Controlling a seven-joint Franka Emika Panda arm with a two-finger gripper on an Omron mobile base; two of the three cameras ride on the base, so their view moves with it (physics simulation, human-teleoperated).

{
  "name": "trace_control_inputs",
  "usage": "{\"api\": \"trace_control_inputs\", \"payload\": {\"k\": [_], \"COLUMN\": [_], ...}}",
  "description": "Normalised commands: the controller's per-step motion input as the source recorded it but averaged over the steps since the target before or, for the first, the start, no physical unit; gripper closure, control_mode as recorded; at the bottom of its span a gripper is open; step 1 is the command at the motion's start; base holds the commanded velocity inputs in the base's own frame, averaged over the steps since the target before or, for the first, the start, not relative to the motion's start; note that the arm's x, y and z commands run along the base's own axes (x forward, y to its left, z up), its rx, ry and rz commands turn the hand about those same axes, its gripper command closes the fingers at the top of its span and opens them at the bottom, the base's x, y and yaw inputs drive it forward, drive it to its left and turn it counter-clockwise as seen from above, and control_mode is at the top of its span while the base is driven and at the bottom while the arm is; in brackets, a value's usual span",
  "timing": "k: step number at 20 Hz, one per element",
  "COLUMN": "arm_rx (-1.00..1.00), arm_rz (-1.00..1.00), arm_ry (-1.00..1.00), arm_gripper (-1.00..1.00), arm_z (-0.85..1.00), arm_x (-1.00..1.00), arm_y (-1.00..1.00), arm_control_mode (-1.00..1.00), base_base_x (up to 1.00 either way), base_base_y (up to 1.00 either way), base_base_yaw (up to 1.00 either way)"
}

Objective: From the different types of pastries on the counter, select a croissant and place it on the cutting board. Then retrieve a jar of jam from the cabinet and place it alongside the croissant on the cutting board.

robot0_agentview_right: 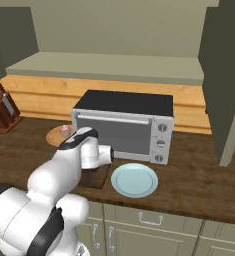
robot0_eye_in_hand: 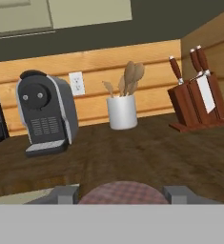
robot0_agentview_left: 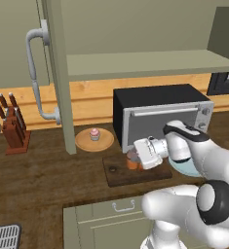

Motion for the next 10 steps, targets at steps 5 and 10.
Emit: {"api": "trace_control_inputs", "payload": {"k": [5, 10], "arm_rx": [0.0, -0.04], "arm_rz": [0.0, 0.0], "arm_ry": [-0.01, 0.0], "arm_gripper": [1.0, 1.0], "arm_z": [-0.08, -0.19], "arm_x": [0.35, 0.3], "arm_y": [0.0, 0.08], "arm_control_mode": [-1.0, -1.0], "base_base_x": [0.0, 0.0], "base_base_y": [0.0, 0.0], "base_base_yaw": [0.0, 0.0]}}
